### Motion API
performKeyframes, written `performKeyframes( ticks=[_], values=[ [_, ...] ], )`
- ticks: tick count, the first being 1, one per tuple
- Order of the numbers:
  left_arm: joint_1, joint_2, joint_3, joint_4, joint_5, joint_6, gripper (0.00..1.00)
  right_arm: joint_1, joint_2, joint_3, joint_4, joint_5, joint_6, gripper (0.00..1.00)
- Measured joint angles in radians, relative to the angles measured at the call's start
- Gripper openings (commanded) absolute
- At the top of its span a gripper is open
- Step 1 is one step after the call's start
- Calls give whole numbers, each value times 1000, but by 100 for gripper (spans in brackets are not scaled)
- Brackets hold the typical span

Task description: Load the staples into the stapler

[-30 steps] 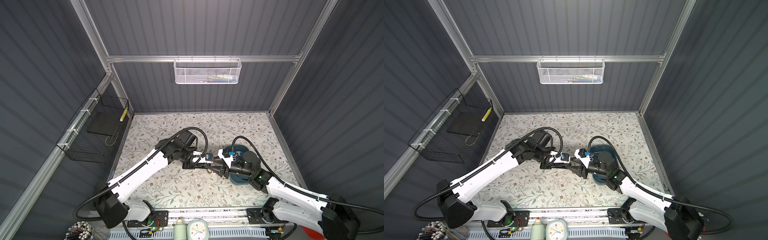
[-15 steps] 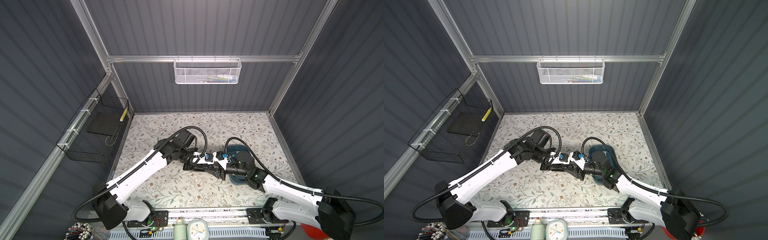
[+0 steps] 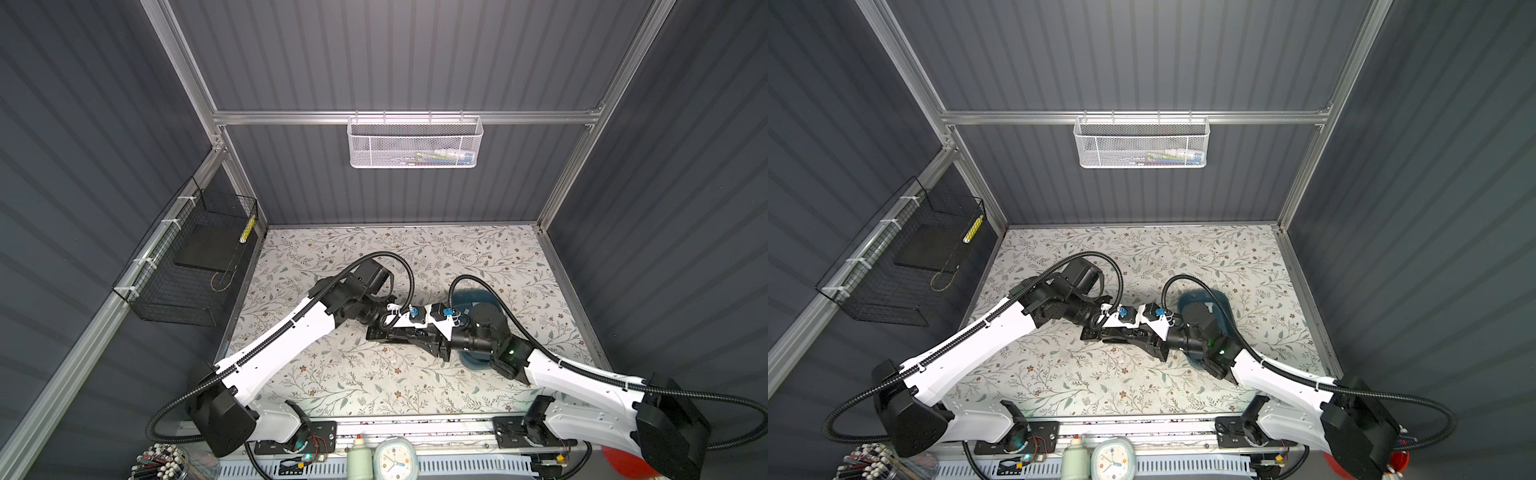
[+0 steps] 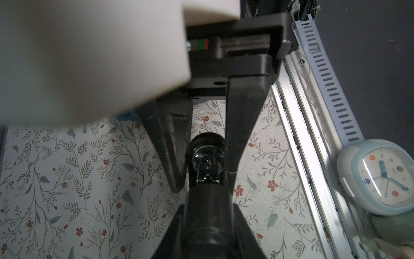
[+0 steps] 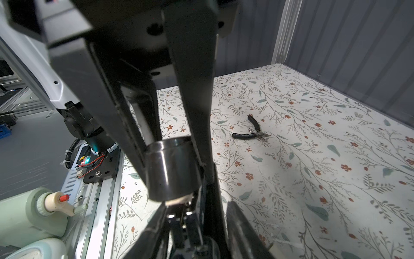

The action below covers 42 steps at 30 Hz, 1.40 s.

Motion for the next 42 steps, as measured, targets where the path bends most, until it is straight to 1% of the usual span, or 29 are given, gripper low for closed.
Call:
performKeyframes(
  ticks=[3,9,12,16,21,28,33,40,42],
  values=[
    [0,5,0,-4,13,6,0,2,-3,-2,14,2,6,49],
    [-1,21,0,-11,31,7,0,1,-22,-14,21,11,16,50],
    [-1,23,0,-11,32,11,0,1,-23,-16,22,18,20,48],
    [-1,23,0,-6,29,18,0,2,-21,-16,21,15,32,40],
    [3,23,0,-6,23,26,0,3,-5,-15,22,5,39,33],
    [37,-19,0,-31,26,27,0,5,34,-6,44,-2,15,30],
    [73,-48,18,-40,76,22,0,5,52,-5,45,14,12,30],
    [78,-30,47,-63,137,26,0,12,59,6,41,8,5,32],
    [79,-27,51,-66,147,29,0,14,60,10,39,10,1,35]
  ],
)
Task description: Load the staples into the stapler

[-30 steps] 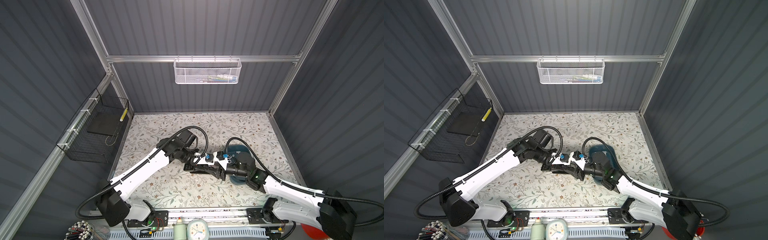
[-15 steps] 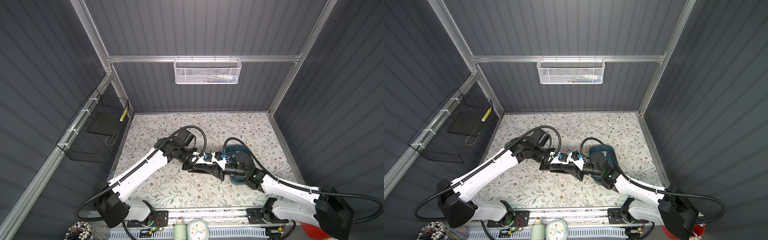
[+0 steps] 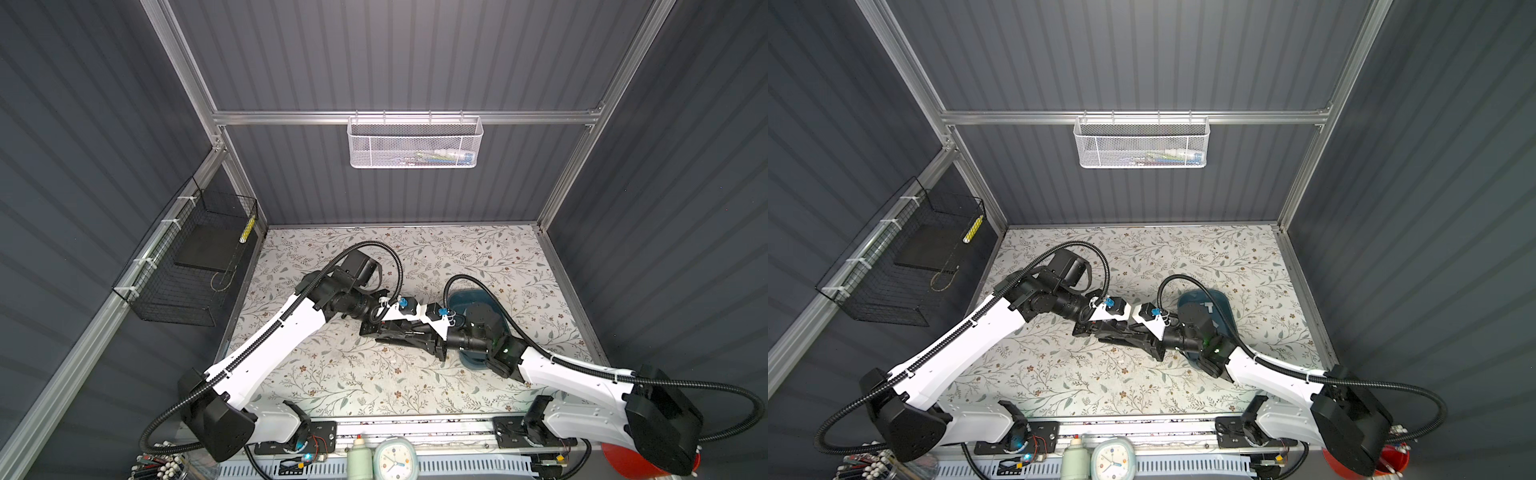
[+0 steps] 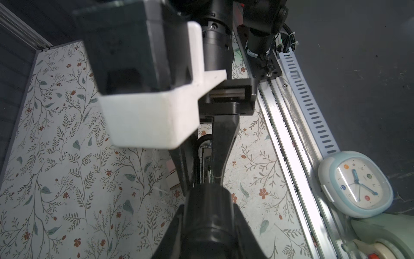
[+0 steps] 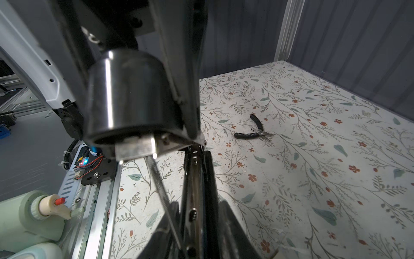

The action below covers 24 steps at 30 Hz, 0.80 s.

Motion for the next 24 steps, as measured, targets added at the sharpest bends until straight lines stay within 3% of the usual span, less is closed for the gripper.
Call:
performKeyframes(
  ticks=[3,7,13,17,24],
  values=[
    [6,0,3,-2,16,2,0,1,7,6,-4,6,-8,39],
    [39,0,11,-5,50,3,0,2,25,23,-18,26,-10,38],
    [69,0,11,-11,80,18,0,10,34,30,-36,19,-32,21],
    [98,-5,12,-12,112,19,0,11,32,30,-29,6,-49,1],
    [150,-48,11,1,195,6,0,10,-16,-16,48,3,-54,0]
  ],
)
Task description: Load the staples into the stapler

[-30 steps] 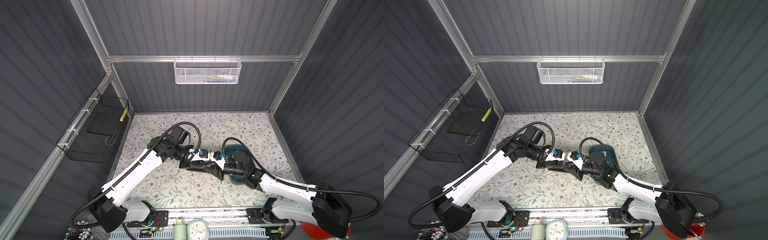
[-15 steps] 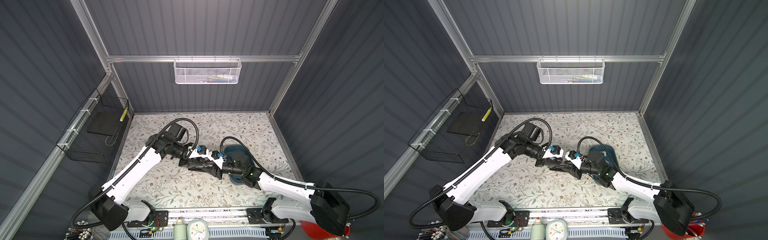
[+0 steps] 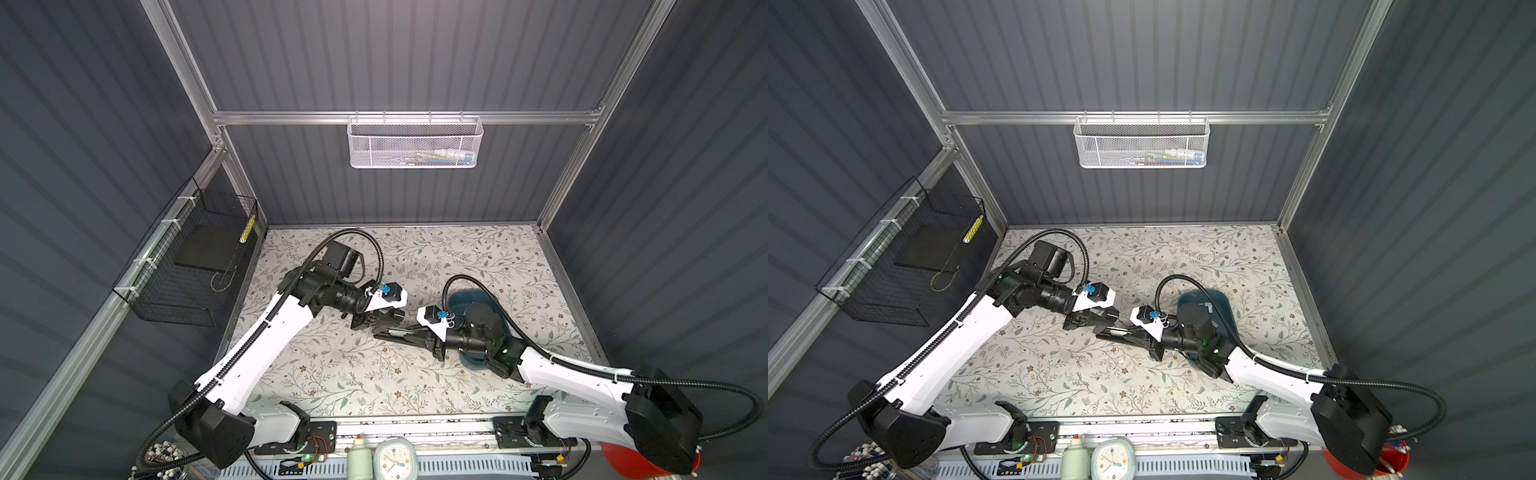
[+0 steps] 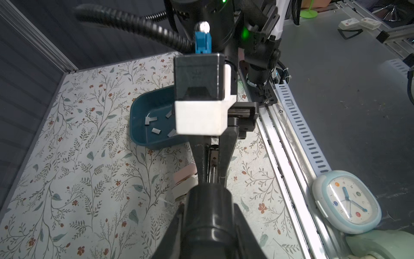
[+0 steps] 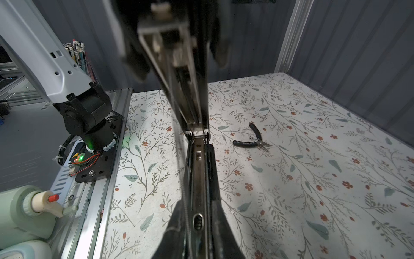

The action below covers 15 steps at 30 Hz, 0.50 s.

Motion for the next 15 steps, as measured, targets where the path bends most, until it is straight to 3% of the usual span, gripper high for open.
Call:
performKeyframes(
  ticks=[10,15],
  values=[
    [60,-114,-44,105,118,-91,0,-20,-66,-85,162,-29,34,0],
    [90,-149,-76,236,173,-259,0,-42,-95,-131,261,-51,65,0]
  ],
)
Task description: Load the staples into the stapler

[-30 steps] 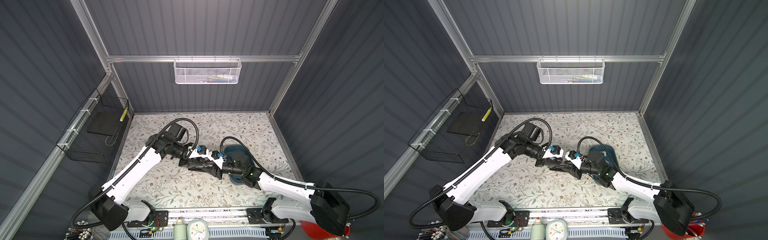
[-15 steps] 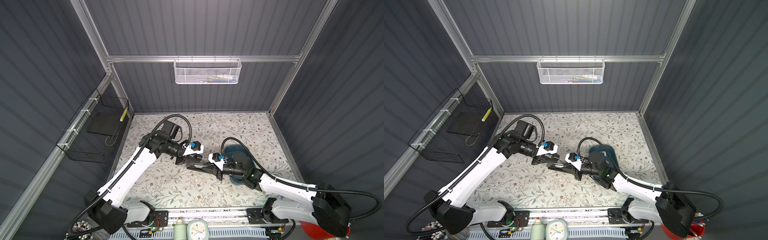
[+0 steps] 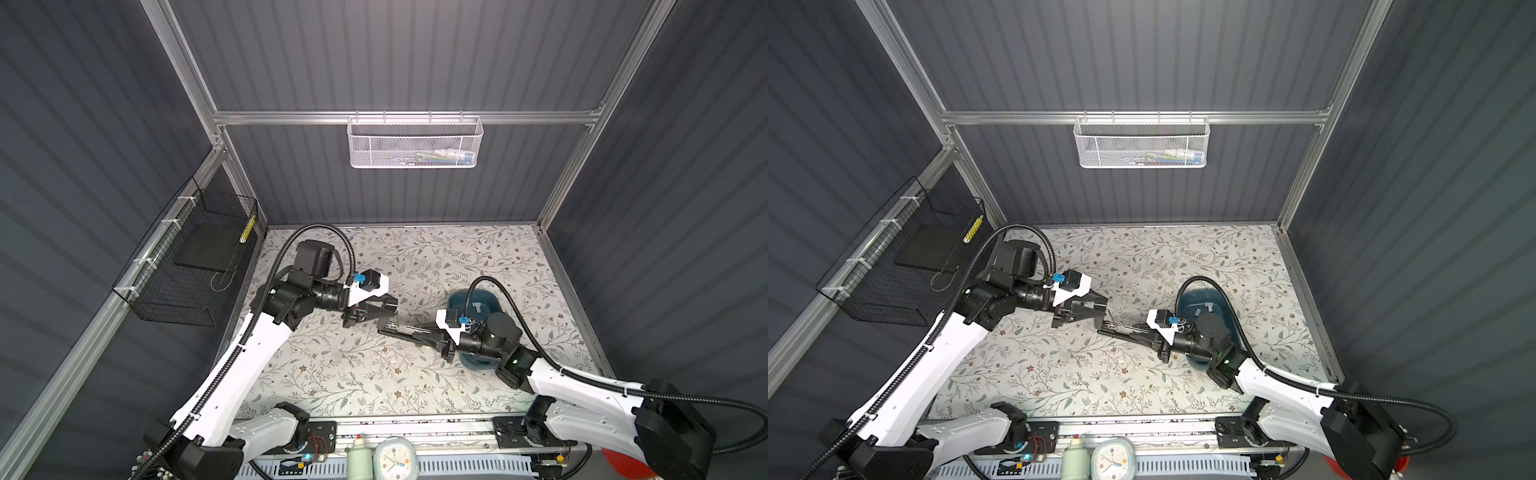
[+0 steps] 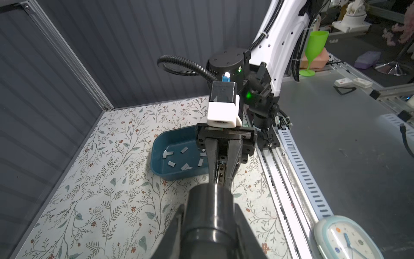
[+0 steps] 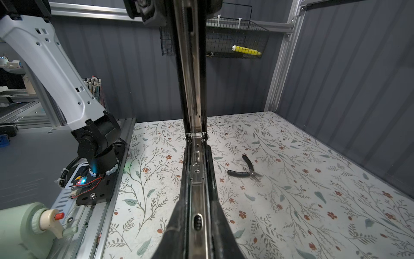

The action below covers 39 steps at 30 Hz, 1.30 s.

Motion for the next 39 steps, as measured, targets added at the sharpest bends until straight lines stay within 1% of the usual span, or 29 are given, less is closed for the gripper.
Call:
performKeyframes(
  ticks=[6,11,15,19,25,29,33,34,37,39],
  values=[
    [10,-63,-111,314,31,-321,0,-17,-39,-38,80,-6,55,0],
    [10,-88,-182,541,39,-523,0,-37,-78,-68,128,-5,104,0],
    [10,-111,-240,689,34,-644,0,-55,-100,-96,165,-13,143,0],
    [10,-134,-272,767,16,-715,0,-77,-116,-109,188,-40,170,0],
    [10,-148,-284,817,-8,-765,0,-100,-119,-114,224,-65,204,0],
    [10,-182,-340,849,-53,-801,0,-122,-123,-143,256,-91,238,0],
    [10,-236,-411,890,-107,-823,0,-130,-139,-154,243,-111,256,0],
    [10,-252,-431,903,-119,-830,4,-131,-145,-158,238,-114,257,0],
    [10,-290,-502,962,-143,-848,5,-132,-166,-171,212,-119,258,0],
    [10,-296,-541,1001,-150,-859,11,-132,-175,-181,193,-118,259,0]
  ],
)
